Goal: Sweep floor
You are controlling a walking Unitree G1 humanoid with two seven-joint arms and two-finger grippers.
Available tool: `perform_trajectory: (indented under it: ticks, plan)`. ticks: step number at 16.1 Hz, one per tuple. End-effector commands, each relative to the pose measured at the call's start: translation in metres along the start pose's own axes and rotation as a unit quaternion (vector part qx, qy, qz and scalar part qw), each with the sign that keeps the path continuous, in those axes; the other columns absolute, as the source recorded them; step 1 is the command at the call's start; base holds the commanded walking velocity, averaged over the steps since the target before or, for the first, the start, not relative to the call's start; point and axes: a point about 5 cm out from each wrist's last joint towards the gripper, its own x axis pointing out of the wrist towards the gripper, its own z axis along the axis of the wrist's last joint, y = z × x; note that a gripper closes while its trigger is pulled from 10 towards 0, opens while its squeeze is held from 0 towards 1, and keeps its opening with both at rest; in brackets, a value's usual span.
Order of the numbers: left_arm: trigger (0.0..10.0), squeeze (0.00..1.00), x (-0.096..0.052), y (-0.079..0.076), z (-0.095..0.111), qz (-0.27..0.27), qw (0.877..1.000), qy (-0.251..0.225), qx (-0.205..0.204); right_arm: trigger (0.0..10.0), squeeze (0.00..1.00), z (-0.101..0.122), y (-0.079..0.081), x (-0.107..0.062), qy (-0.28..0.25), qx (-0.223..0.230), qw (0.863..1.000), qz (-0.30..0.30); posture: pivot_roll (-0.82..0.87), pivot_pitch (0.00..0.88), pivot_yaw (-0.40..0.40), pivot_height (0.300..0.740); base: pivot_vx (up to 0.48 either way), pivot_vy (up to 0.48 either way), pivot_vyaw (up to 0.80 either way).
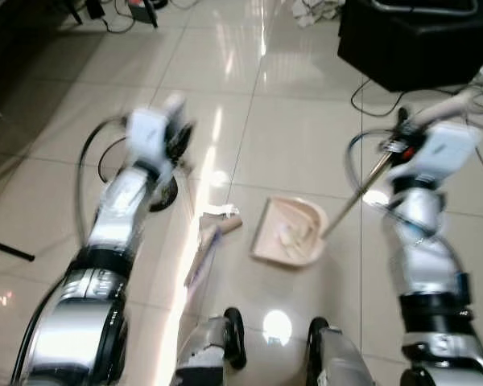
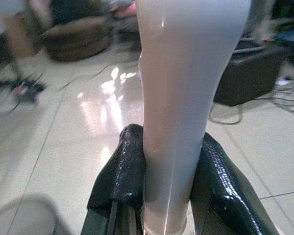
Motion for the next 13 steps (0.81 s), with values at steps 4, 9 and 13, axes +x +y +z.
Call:
perform_trajectory:
  ticks: [4, 9, 13]
  plan:
    - [10.0, 0.0, -0.052, 0.018, -0.014, 0.087, 0.996, 0.02, 0.021, 10.0, 0.0, 0.062, 0.018, 0.017, -0.032, 0.063, 0.996, 0.045, -0.01, 0.117, 0.057, 0.74, 0.0, 0.0, 0.51]
    - [10.0, 0.0, -0.081, 0.012, -0.018, 0.095, 0.994, 0.044, 0.028, 10.0, 0.0, 0.079, 0.013, 0.016, -0.023, 0.074, 0.996, 0.044, -0.01, 0.075, 0.054, 0.74, 0.0, 0.0, 0.8]
    - [10.0, 0.0, -0.069, -0.013, -0.005, 0.078, 0.996, 0.016, 0.041, 10.0, 0.0, 0.08, 0.004, 0.018, -0.009, 0.091, 0.995, 0.036, 0.0, 0.039, 0.036, 0.74, 0.0, 0.0, 0.8]
